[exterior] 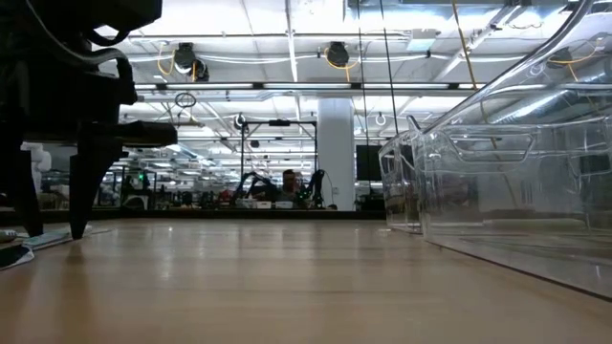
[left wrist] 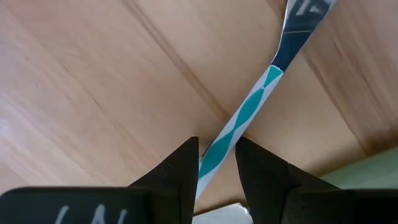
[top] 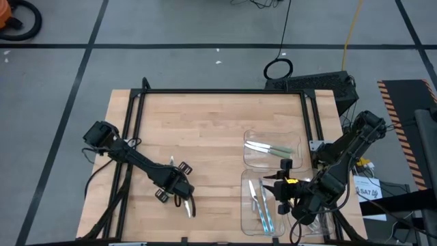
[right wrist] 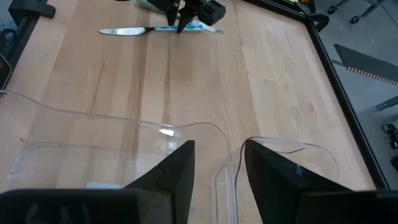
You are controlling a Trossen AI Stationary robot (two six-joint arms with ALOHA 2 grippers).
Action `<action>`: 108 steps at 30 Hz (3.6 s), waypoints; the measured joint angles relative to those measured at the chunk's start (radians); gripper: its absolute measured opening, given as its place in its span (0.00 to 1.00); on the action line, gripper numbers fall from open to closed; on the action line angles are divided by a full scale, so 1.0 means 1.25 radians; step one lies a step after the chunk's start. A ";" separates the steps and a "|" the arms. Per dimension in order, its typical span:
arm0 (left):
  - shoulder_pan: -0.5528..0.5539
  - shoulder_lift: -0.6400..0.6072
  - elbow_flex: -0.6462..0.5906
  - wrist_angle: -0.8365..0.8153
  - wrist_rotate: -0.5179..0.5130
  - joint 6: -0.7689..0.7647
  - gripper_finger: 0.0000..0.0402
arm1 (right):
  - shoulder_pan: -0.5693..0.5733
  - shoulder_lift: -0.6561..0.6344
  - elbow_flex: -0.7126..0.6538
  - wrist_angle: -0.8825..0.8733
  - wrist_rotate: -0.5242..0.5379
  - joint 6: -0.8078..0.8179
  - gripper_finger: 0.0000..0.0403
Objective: Sort silverware by color (type)
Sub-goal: Put the blue knife into the bottom left transparent bin
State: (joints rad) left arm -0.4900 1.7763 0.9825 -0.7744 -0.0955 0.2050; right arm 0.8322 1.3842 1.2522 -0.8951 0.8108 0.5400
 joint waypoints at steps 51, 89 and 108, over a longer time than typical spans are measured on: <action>0.007 0.009 0.352 0.153 -0.165 0.139 0.08 | 0.000 0.000 0.000 -0.002 0.028 0.019 0.34; 0.168 0.009 0.255 0.766 0.246 0.135 0.08 | 0.001 -0.023 -0.032 -0.020 0.104 0.125 0.34; 0.123 0.007 0.257 0.964 0.069 -0.013 0.10 | -0.007 -0.023 -0.024 0.004 0.173 0.102 0.34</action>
State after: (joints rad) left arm -0.3363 1.7847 1.3033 0.4305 -0.0096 0.1884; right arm 0.8238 1.3552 1.2221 -0.8897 1.0274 0.6670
